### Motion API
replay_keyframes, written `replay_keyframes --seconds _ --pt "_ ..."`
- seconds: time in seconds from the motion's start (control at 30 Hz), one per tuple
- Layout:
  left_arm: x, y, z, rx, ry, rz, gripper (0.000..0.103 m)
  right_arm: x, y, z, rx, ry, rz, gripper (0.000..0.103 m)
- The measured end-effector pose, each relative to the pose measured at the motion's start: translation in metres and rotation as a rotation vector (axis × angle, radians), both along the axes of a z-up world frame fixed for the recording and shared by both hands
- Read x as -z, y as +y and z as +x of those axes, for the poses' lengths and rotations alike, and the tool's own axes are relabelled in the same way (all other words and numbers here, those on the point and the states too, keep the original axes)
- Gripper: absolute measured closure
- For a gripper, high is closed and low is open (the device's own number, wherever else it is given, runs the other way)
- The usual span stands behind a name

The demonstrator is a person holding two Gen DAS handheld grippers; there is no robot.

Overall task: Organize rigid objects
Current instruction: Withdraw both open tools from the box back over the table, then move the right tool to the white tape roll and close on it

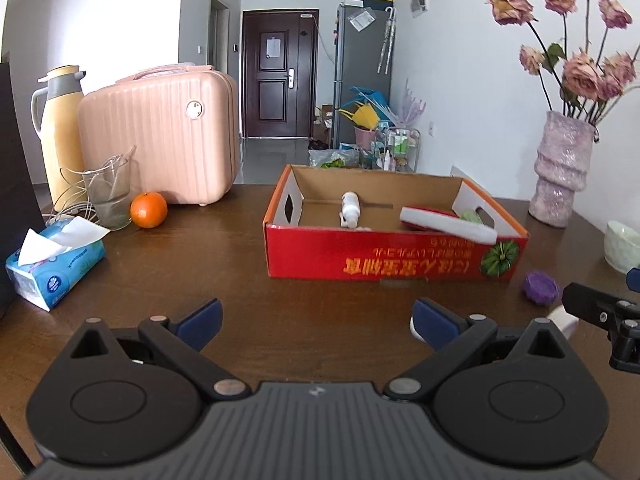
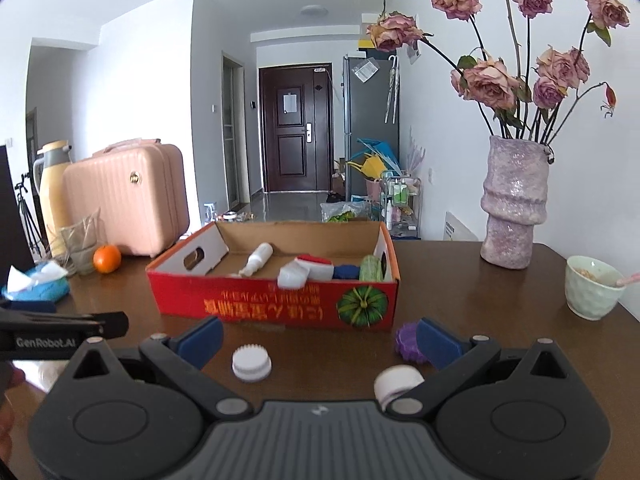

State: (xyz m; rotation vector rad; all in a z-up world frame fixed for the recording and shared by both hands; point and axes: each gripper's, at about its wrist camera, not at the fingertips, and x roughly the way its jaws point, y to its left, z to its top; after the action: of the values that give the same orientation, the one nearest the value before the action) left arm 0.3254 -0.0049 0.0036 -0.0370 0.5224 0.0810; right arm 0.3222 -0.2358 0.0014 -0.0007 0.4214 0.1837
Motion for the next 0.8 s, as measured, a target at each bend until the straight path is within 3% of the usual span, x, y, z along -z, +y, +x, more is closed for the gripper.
replay_keyframes --seconds 0.37,0.8 --pt "0.019 0.010 -0.018 0.024 0.028 -0.007 0.000 0.034 -0.005 -0.014 0.038 0.039 0.010 0.000" --pt "0.023 0.014 -0.016 0.029 0.037 -0.025 0.000 0.040 -0.004 -0.010 0.054 0.048 0.001 0.000"
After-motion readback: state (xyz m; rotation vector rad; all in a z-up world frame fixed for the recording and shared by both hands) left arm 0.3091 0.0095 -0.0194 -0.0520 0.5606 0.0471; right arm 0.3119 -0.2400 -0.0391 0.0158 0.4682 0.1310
